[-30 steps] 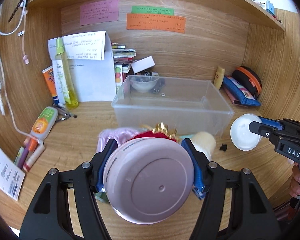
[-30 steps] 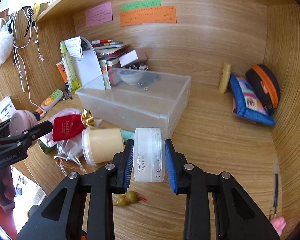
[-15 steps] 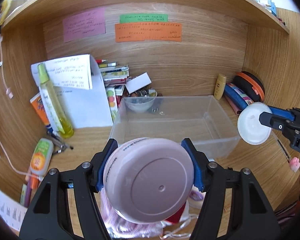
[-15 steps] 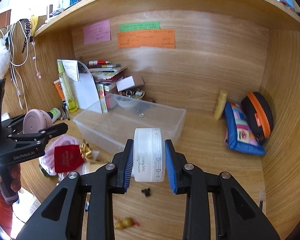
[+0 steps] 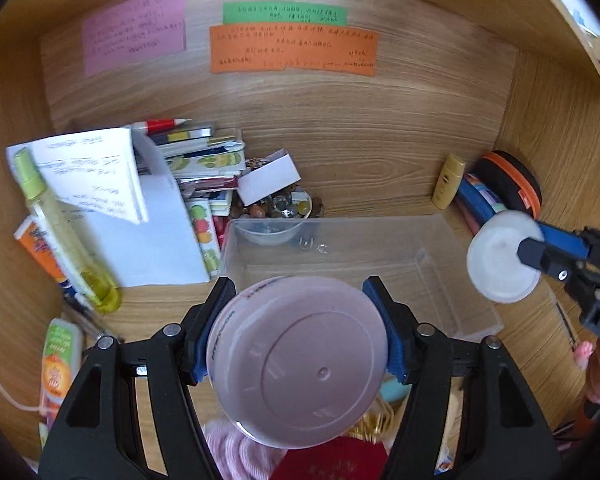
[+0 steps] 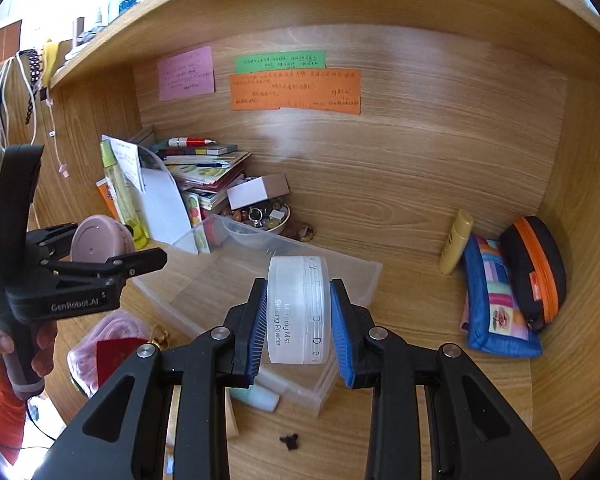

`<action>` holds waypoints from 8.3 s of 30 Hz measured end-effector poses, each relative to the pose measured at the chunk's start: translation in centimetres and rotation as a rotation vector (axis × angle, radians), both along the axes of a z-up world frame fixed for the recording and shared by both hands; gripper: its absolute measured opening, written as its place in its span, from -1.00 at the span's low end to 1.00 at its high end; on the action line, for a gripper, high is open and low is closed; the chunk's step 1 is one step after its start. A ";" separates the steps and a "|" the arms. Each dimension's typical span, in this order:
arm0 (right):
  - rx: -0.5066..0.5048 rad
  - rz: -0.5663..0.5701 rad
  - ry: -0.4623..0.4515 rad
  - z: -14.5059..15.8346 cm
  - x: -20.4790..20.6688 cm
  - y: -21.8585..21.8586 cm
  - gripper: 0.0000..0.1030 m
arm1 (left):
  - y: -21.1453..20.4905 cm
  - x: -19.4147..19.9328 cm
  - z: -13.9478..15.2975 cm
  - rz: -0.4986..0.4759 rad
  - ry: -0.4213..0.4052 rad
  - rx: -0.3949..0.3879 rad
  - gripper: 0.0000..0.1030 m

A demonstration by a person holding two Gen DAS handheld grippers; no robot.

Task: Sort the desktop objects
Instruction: 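Carry the pink compact and white jar over the clear plastic box with both tools, then lower the pink compact into the box and open the left tool while the right tool releases the white jar, then withdraw both open tools from the clear box, then grasp the large cream-coloured jar with the right tool, then grasp the red velvet pouch with the left tool while the right tool holds the cream jar, then carry the red pouch and cream jar over the clear box with both tools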

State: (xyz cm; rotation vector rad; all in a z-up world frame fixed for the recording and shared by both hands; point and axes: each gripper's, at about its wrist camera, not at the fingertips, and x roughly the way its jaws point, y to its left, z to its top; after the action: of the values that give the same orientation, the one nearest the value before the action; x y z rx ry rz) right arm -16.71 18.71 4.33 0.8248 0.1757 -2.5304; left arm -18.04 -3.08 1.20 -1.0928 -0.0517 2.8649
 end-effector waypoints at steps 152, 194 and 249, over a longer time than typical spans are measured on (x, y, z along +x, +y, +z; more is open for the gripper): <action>0.013 0.160 -0.242 -11.1 4.7 -2.9 0.21 | 2.5 7.1 -9.2 -0.218 -0.180 -0.144 0.97; -0.095 0.096 -0.154 -6.8 4.9 1.6 0.22 | -1.8 8.5 -4.6 -0.082 0.005 0.100 0.05; -0.005 0.100 -0.183 -6.6 -9.1 -5.7 0.22 | -3.0 -8.7 -6.0 -0.108 -0.120 -0.045 0.06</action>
State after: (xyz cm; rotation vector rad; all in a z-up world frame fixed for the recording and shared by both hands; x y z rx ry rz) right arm -25.80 12.97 -2.27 1.0135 0.1466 -2.3474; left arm -26.79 -6.05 -4.75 -1.2345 0.0634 2.7159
